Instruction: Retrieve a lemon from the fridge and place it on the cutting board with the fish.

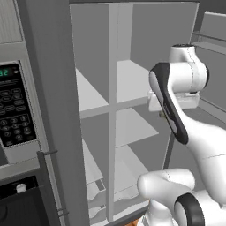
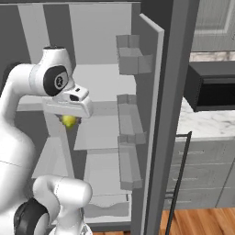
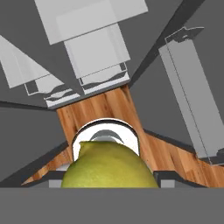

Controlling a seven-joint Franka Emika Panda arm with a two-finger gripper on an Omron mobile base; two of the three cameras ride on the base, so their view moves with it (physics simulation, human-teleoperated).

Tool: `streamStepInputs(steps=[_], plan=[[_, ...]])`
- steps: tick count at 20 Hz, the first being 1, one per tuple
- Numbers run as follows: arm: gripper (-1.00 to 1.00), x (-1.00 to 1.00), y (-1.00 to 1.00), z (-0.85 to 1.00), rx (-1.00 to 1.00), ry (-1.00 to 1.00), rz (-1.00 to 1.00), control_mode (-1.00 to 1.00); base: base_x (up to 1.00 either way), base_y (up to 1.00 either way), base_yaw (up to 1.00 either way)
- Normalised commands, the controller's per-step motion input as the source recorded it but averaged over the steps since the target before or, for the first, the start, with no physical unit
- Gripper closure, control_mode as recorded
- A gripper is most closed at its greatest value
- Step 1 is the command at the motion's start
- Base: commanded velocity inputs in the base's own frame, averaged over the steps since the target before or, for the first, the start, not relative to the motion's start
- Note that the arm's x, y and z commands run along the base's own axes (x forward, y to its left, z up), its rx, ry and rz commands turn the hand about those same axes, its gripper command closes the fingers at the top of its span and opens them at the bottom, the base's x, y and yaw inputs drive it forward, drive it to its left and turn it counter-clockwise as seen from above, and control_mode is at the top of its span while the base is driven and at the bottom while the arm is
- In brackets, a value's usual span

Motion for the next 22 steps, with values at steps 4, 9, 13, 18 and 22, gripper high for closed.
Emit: streamStepInputs(steps=[4, 9, 13, 18, 22], plan=[[1.0, -1.0, 0.0, -0.5, 0.0, 0.14, 0.0, -1.0, 0.0, 0.0, 0.0], [1.0, -0.98, 0.0, -0.51, 0.0, 0.06, 0.0, -1.0, 0.0, 0.0, 0.0], [1.0, -0.44, 0.15, -0.08, 0.02, 0.0, 0.03, -1.0, 0.0, 0.0, 0.0], [1.0, -0.08, 0.06, 0.0, 0.0, 0.0, 0.0, -1.0, 0.0, 0.0, 0.0], [1.0, -0.03, 0.0, 0.0, 0.0, 0.0, 0.0, -1.0, 0.0, 0.0, 0.0]])
